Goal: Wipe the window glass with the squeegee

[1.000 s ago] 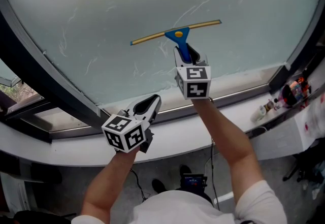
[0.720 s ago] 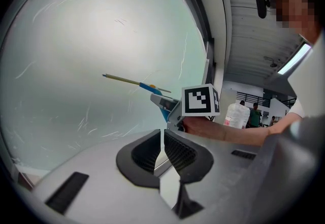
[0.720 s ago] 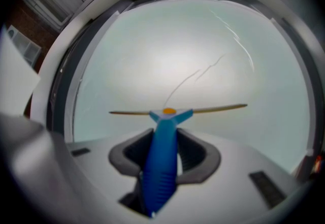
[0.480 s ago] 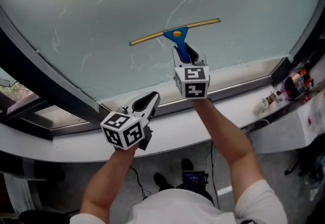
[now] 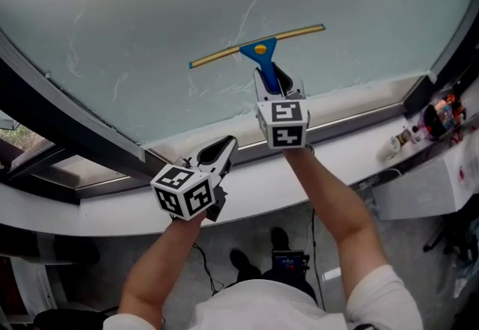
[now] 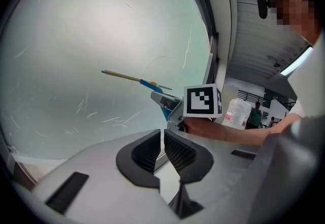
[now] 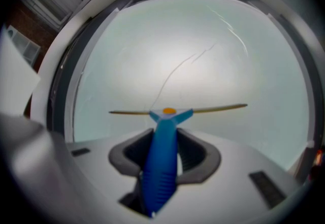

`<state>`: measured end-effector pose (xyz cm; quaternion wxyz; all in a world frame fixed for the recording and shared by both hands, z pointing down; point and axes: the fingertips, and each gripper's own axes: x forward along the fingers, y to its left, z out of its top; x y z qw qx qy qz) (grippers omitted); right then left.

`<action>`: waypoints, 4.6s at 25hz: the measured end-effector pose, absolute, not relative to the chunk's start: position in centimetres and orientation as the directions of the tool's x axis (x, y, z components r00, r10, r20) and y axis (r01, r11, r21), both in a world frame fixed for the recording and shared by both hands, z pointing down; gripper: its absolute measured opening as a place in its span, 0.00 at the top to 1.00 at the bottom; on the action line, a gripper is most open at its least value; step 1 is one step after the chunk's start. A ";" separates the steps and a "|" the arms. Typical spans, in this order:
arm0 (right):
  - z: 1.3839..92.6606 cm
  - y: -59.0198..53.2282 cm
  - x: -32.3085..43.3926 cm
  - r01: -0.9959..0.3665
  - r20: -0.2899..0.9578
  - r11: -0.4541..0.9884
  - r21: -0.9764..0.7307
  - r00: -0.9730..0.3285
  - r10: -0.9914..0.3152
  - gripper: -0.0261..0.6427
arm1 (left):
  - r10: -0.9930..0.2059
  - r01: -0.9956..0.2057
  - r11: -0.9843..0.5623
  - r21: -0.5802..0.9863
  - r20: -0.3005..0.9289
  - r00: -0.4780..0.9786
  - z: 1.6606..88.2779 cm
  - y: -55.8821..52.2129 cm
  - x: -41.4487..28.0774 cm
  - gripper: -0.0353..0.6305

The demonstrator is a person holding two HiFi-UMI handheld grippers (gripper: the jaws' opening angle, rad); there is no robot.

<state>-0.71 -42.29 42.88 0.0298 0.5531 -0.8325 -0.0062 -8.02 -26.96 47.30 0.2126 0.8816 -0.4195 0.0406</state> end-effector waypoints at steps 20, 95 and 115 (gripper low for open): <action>49.2 -42.2 -0.2 -0.917 0.106 0.397 0.036 -0.392 -0.914 0.74 | -0.701 -0.757 -0.533 0.379 0.303 0.645 51.4 -26.9 -7.0 0.88; 75.1 -41.3 1.3 -0.872 0.380 0.489 -0.040 -0.465 -0.799 0.74 | -0.584 -0.758 -0.428 0.492 0.489 0.647 68.6 -28.0 -4.0 0.88; 78.4 -39.0 3.8 -0.868 0.525 0.453 -0.204 -0.487 -0.698 0.74 | -0.660 -0.789 -0.368 0.493 0.460 0.595 66.5 -26.1 -3.0 0.88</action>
